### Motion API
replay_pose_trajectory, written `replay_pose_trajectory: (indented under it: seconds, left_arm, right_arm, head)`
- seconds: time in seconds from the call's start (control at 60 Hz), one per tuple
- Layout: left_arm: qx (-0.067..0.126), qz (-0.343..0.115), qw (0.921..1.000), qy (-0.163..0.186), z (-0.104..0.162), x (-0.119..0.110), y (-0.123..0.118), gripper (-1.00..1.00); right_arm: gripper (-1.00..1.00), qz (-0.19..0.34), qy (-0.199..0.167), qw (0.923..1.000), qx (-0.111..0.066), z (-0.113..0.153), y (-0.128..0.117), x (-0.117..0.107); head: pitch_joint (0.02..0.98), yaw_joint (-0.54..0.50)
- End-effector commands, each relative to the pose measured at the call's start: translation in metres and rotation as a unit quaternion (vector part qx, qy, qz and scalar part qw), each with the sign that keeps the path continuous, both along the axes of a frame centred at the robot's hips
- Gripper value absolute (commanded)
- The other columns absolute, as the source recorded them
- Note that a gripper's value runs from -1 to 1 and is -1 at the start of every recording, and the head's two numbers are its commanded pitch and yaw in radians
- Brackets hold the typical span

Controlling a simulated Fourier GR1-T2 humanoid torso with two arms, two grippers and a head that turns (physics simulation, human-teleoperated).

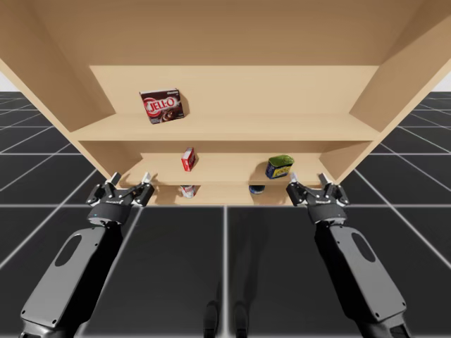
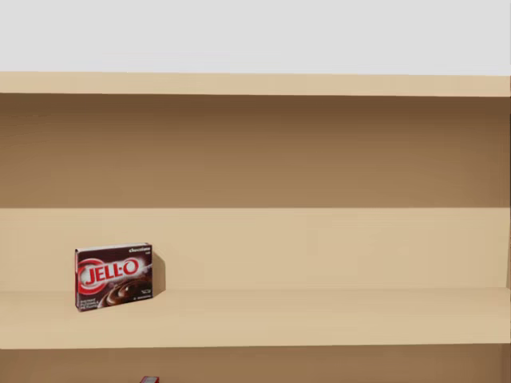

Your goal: Find the potted meat can on the shelf and bring it to me.

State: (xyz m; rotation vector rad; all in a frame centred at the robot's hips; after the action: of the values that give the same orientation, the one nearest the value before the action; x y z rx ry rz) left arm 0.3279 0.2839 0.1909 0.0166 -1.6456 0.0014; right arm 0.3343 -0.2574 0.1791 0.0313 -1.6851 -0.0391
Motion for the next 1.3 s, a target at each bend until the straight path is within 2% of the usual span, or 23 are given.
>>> replay_pose_trajectory:
  seconds: [0.017,0.033,0.1,0.15,0.3,0.5,0.683,0.9,1.133,1.267,1.3]
  left_arm:
    - [-0.001,0.0,1.0,0.0,0.0,0.0,0.0,-1.0]
    - [-0.001,0.0,1.0,-0.001,0.0,0.0,0.0,-1.0]
    - [0.0,0.0,1.0,-0.001,0.0,0.0,0.0,-1.0]
    - [0.0,0.0,1.0,-0.001,0.0,0.0,0.0,-1.0]
    - [0.0,0.001,1.0,-0.001,0.0,0.0,0.001,-1.0]
    - [0.001,0.0,1.0,-0.001,0.0,0.001,0.0,-1.0]
    - [0.003,-0.004,1.0,0.0,-0.002,0.002,-0.001,-1.0]
    - [0.007,-0.009,0.9999,0.0,-0.003,0.003,-0.005,-1.0]
    - [0.011,-0.01,0.9999,0.0,-0.005,0.005,-0.007,-1.0]
    - [0.01,-0.008,0.9999,0.001,-0.006,0.004,-0.007,-1.0]
    - [0.01,-0.007,0.9999,0.002,-0.006,0.004,-0.007,-1.0]
  right_arm:
    - [-1.0,-0.011,-0.014,0.9998,0.003,-0.001,0.0,-0.002]
    - [-1.0,-0.006,-0.014,0.9999,-0.005,-0.001,0.0,-0.003]
    - [-1.0,0.005,-0.007,0.9999,0.007,0.0,0.0,-0.002]
    - [-1.0,0.005,-0.005,1.0,0.001,0.0,-0.001,-0.002]
    - [-1.0,0.006,-0.007,0.9999,0.009,0.002,-0.002,-0.002]
    - [-1.0,0.008,-0.011,0.9999,0.008,0.002,-0.003,-0.001]
    - [-1.0,0.008,-0.011,0.9999,0.007,0.002,-0.004,-0.001]
    - [-1.0,0.008,-0.011,0.9999,0.008,0.003,-0.005,-0.001]
    - [-1.0,0.014,-0.011,0.9998,0.011,0.005,-0.003,-0.002]
    - [-1.0,0.02,-0.013,0.9996,0.013,0.017,0.002,-0.01]
    - [-1.0,0.025,-0.011,0.9996,0.009,0.024,0.005,-0.014]
  head:
    - [0.08,-0.03]
    - [0.082,-0.03]
    - [0.087,-0.03]
    - [0.095,-0.02]
    - [0.167,-0.03]
    - [0.275,-0.05]
    - [0.401,-0.13]
    - [0.557,-0.28]
    - [0.576,-0.31]
    - [0.564,-0.3]
    - [0.561,-0.3]
